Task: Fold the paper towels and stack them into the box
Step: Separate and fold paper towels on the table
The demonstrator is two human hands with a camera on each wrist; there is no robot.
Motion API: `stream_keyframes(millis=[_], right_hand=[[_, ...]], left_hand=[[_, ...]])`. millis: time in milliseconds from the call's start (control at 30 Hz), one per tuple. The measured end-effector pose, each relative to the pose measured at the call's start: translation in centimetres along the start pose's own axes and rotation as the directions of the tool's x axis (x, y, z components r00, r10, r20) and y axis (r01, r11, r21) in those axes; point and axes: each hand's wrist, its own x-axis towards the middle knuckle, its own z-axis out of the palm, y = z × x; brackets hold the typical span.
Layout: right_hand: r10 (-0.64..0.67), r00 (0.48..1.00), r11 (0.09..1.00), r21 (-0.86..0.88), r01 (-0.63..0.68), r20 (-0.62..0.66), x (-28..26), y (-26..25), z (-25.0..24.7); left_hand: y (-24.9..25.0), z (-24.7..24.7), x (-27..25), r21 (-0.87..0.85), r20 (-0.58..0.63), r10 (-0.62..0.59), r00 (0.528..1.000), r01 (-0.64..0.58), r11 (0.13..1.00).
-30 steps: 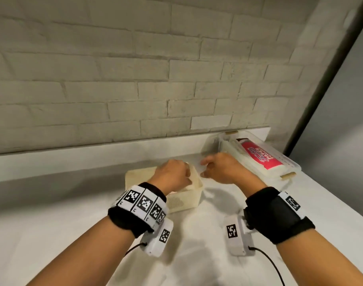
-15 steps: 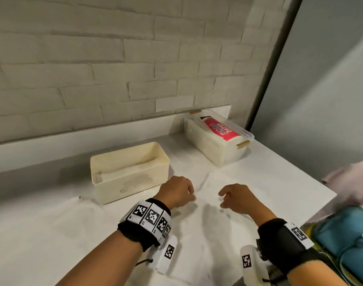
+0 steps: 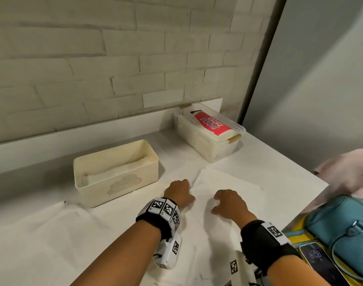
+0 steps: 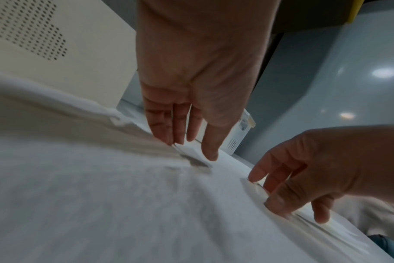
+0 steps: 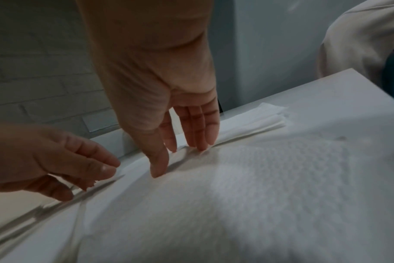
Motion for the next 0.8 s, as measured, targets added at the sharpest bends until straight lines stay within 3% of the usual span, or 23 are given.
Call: stream_keyframes(millis=[100,300,600,667,800], right_hand=[[0.015,1.0,1.0,0.021,-0.016,0.012,0.5,-0.2,0.0],[0.022,0.999,0.999,0.048,-0.023,0.026,1.2,0.0,-0.4],[-0.04,0.997,0.926,0.373,0.063,-0.071,3.5,0.6,-2.1],[-0.028,0.993,0.928,0.365,0.069,-0.117,4.3,0.5,-2.0],[0.009,0.994,0.913,0.406,0.038,-0.112,5.2,0.6,-1.6]], left_hand=[[0.1,0.4,0.7,0.005,-0.019,0.018,1.0,-0.018,1.0],[-0.5,0.2,1.1,-0.165,-0.101,0.042,0.994,-0.058,0.985],[-0.9,-0.9,2.4,-0.439,-0.14,0.14,0.98,-0.188,0.878],[-1.0,-1.1,2.7,-0.476,-0.115,0.132,0.985,-0.171,0.863],[-1.7,-1.3,3.0,-0.554,0.059,0.118,0.991,-0.066,0.83]])
